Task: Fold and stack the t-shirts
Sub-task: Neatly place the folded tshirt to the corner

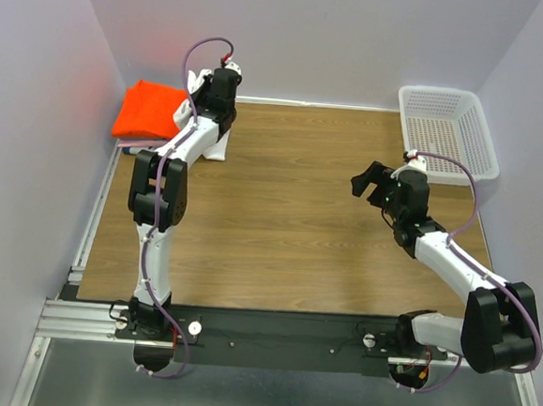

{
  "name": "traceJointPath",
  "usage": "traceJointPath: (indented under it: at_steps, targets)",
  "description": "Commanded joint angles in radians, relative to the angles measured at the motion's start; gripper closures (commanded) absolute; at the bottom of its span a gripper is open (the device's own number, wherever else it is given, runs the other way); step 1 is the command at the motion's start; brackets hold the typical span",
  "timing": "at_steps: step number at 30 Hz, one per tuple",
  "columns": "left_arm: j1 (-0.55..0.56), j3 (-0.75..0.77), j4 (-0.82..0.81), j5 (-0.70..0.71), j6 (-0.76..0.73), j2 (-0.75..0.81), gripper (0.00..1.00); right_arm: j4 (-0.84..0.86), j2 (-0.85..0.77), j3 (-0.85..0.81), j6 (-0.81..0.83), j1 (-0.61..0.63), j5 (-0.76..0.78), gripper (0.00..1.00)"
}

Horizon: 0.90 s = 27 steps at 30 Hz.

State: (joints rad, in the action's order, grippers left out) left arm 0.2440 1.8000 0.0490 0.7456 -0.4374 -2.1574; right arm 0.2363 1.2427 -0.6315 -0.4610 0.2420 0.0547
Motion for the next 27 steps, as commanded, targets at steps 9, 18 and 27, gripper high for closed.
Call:
traceJointPath:
  at_steps: [9,18,27]
  targets:
    - [-0.028,0.041,-0.067,-0.005,0.020,0.109,1.00,-0.026,0.012,-0.028,0.008,-0.003,0.069,0.00]
    - [-0.026,0.033,-0.063,-0.032,0.005,0.197,1.00,-0.034,-0.011,-0.025,0.007,-0.004,0.074,0.00]
    - [-0.026,0.051,-0.051,-0.040,-0.003,0.246,1.00,-0.038,-0.012,-0.028,0.005,-0.003,0.080,0.00]
